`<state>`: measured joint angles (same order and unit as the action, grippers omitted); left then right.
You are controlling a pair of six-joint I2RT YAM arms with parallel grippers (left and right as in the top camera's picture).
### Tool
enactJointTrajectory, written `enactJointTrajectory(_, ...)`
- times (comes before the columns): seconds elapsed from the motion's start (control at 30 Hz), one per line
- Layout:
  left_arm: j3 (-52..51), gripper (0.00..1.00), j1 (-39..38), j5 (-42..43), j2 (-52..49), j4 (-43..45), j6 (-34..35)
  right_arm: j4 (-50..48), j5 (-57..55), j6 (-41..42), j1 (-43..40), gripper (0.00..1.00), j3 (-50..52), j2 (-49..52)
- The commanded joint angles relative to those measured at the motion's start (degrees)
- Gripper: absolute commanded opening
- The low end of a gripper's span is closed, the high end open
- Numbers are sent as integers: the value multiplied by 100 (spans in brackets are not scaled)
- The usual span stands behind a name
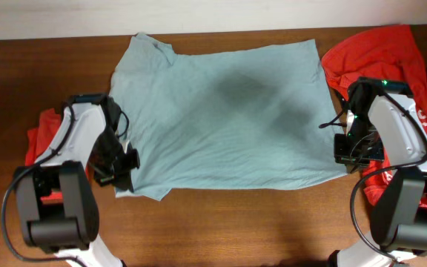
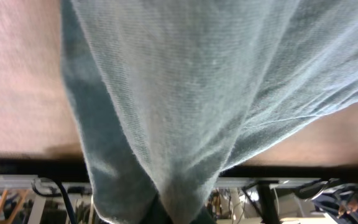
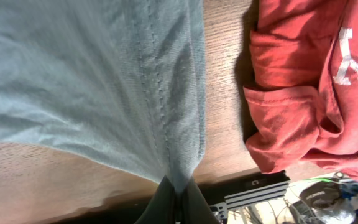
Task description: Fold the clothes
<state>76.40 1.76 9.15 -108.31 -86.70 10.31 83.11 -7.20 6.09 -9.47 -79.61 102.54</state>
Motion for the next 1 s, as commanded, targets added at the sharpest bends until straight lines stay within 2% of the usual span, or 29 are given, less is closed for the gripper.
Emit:
enactJointTrajectory(0.0,-404,0,0,-59,492,15,76,0,57,140,-120,4,44,-192)
enactJointTrajectory(0.2,-505,0,9,-61,935,643,79,-356,197,144,-144,4,44,-249)
enactJointTrajectory(0.5,-505,0,26,-61,988,1731,98,-1008,573,-31,-142,5,44,-254)
enactJointTrajectory(0.7,-501,0,72,-94,988,2728,101,-2011,575,-26,-142,4,44,-254)
enactJointTrajectory(0.83,-501,0,286,-153,988,3368,466,-2586,575,-24,-142,4,44,-254)
enactJointTrajectory(0.97,-501,0,448,-146,988,3845,833,-2962,573,-26,-142,10,44,-238)
